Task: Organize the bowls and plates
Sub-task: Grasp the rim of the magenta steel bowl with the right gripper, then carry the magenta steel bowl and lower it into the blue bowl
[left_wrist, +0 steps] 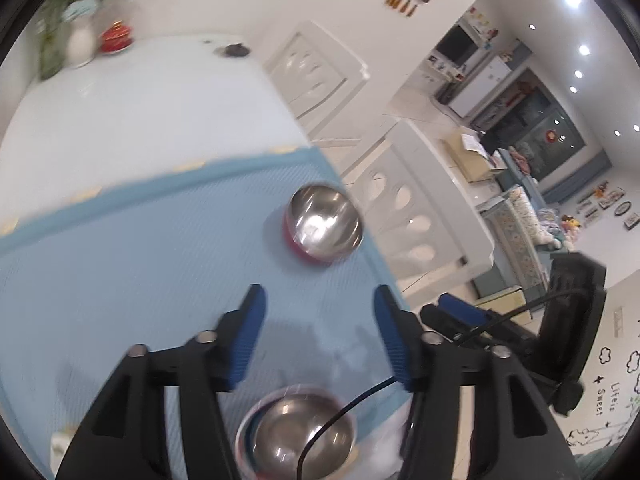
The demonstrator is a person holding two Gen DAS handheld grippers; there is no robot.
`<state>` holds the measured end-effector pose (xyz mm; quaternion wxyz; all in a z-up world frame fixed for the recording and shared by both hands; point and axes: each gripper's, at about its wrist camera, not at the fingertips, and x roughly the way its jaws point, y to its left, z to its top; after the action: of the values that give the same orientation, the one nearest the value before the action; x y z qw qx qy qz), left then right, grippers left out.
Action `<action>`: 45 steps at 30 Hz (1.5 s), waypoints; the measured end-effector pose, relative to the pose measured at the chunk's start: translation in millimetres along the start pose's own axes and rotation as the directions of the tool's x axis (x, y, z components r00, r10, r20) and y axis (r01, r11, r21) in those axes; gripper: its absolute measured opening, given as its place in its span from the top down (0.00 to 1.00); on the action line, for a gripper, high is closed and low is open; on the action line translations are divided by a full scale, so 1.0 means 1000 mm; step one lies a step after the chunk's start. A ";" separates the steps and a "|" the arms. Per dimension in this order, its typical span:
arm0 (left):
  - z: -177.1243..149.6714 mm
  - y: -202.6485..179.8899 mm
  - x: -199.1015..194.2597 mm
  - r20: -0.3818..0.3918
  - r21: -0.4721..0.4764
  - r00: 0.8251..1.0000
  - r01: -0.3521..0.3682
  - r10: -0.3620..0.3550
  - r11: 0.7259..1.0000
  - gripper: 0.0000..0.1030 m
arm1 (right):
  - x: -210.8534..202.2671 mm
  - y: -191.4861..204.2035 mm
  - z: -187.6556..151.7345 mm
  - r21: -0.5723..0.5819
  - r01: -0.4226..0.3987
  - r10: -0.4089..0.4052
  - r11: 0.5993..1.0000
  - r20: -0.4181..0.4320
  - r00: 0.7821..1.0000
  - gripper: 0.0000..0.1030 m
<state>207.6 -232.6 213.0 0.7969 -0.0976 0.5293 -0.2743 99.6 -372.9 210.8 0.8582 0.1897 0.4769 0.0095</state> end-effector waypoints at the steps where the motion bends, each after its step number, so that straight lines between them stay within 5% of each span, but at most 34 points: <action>1: 0.012 -0.002 0.009 -0.004 0.005 1.000 0.001 -0.001 1.000 0.45 | 0.003 -0.003 0.007 0.003 0.015 -0.015 1.000 0.008 1.000 0.40; 7: 0.060 0.007 0.098 -0.111 0.002 0.993 -0.049 0.049 0.999 0.47 | 0.065 -0.045 0.052 0.153 0.053 -0.045 0.987 -0.059 0.997 0.40; 14: 0.062 0.033 0.198 -0.262 -0.055 0.964 -0.068 0.051 0.996 0.57 | 0.149 -0.080 0.063 0.204 0.070 -0.033 0.977 -0.177 0.984 0.49; 20: 0.055 0.042 0.233 -0.315 -0.086 0.947 -0.084 0.053 0.993 0.78 | 0.190 -0.099 0.066 0.198 0.062 -0.017 0.978 -0.221 0.975 0.55; 24: 0.049 0.040 0.243 -0.320 -0.078 0.946 -0.084 0.055 0.993 0.87 | 0.205 -0.105 0.063 0.209 0.023 0.028 0.978 -0.235 0.971 0.72; 29: 0.043 0.020 0.235 -0.290 -0.011 0.948 -0.141 0.132 0.990 0.90 | 0.210 -0.098 0.064 0.144 0.081 -0.046 0.986 -0.227 0.973 0.85; 40: 0.026 -0.033 0.109 -0.072 0.020 0.955 -0.289 0.289 0.957 0.90 | 0.128 -0.055 0.067 0.131 -0.058 0.074 0.990 -0.126 0.989 0.85; 45: 0.009 -0.050 0.047 0.030 0.017 0.944 -0.330 0.329 0.944 0.90 | 0.075 -0.018 0.055 0.065 -0.108 0.113 0.992 -0.073 0.991 0.85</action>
<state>212.9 -300.6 201.7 0.8396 -0.0030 0.5244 -0.1416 183.2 -392.7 169.5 0.8314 0.2414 0.4980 0.0496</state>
